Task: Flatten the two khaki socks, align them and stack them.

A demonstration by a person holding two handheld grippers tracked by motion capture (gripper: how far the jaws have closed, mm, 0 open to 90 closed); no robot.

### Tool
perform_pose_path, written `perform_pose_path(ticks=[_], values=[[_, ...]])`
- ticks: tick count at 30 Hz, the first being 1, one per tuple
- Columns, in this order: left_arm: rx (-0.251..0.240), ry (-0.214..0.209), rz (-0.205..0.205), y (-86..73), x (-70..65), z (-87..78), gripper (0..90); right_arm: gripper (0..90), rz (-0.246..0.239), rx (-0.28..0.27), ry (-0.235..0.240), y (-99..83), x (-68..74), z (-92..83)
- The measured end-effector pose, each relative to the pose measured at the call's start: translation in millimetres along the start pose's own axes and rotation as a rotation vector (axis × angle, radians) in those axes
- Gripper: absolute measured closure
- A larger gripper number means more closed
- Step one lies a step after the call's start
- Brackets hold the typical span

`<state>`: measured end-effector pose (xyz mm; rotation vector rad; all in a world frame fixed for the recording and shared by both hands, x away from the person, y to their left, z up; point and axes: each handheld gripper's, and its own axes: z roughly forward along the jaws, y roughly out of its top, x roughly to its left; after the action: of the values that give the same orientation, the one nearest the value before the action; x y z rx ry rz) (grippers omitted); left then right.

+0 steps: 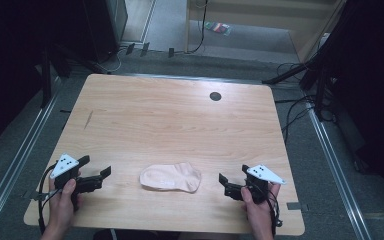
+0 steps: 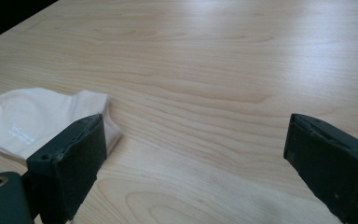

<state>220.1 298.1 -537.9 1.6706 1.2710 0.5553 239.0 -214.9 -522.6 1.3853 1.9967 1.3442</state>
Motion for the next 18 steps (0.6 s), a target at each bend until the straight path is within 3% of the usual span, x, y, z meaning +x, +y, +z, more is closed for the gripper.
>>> perform_pose_path(ticks=[15, 18], values=[[0.024, 0.067, 0.008, -14.4, 25.2, -19.3, 6.7, 6.0, 0.026, 0.018, -0.047, -15.3, -26.3, -19.2], [0.037, 0.085, 0.032, -18.2, 30.1, -25.0, 6.7, 6.0, 0.028, 0.024, -0.060, -19.9, -33.5, -25.2]])
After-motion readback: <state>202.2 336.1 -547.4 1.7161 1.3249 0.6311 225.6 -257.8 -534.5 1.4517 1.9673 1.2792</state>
